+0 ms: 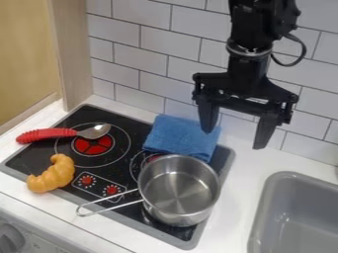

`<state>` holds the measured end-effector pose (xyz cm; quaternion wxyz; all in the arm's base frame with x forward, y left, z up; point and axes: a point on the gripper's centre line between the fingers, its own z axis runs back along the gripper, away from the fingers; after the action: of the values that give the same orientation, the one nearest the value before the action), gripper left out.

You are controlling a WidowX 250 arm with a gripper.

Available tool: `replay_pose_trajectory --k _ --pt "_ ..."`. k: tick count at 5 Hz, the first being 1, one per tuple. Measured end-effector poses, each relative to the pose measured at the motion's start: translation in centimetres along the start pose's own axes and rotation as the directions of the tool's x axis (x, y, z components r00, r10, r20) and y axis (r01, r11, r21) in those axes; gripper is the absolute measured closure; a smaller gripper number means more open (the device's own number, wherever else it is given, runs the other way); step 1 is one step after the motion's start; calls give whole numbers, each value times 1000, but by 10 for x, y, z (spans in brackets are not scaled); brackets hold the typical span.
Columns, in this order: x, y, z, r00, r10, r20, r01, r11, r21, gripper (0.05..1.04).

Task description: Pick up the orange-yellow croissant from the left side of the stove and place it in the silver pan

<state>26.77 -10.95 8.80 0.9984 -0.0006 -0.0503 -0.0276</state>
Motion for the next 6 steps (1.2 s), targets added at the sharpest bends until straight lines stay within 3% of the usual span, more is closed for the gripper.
replay_pose_trajectory --k 2,3,4,6 --pt "-18 14 -14 996 -11 -84 15 998 53 85" --pt "-27 36 -6 994 -13 -104 24 994 105 85" --pt "-29 67 5 993 9 -114 4 994 109 85" --pt "-62 141 -6 983 52 -175 -38 996 82 85"
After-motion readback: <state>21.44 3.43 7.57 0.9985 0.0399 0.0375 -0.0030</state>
